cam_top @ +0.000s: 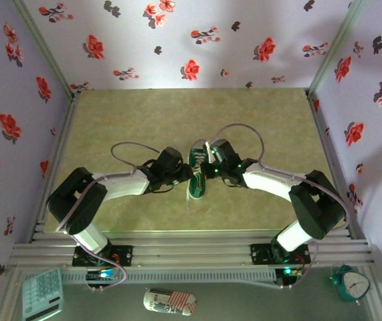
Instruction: Tie the shoes
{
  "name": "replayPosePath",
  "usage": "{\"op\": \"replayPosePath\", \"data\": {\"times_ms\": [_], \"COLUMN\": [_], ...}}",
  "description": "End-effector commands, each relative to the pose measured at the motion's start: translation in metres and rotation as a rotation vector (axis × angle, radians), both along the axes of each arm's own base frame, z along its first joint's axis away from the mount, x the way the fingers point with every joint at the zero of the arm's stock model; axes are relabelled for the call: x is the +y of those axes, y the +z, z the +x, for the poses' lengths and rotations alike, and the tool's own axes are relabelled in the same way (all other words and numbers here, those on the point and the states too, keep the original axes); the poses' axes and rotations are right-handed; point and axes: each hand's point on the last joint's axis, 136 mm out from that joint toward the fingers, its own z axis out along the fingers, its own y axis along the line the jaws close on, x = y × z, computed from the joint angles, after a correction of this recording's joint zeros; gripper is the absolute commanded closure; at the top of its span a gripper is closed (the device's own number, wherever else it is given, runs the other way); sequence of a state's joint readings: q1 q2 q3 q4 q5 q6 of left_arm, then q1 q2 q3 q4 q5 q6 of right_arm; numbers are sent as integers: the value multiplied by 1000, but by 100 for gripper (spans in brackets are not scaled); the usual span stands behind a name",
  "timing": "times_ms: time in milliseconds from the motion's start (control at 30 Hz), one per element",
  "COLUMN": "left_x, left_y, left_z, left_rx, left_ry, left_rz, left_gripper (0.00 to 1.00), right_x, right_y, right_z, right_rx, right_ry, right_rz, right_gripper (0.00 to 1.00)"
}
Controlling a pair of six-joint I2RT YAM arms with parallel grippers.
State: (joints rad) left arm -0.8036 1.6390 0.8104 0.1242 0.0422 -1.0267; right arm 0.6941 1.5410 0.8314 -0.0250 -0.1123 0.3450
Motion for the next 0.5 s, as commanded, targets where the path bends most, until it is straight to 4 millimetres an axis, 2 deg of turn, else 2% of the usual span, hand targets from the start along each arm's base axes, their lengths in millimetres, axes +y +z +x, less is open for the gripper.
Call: {"op": "replayPosePath", "data": {"times_ms": [0, 467], "left_x": [-7, -15], "left_y": [14, 15], "left_z": [8, 8], "left_rx": [-30, -20], "left_ry": [25, 30], "left_rz": [-31, -51], "left_gripper": [70, 71], "right_x": [4, 5], "right_y": [-1, -4], "right_z": [-1, -2], "right_rx": [16, 27], "right_ry": [5, 11], "right_rz": [14, 17], "right_gripper": [100, 100]}}
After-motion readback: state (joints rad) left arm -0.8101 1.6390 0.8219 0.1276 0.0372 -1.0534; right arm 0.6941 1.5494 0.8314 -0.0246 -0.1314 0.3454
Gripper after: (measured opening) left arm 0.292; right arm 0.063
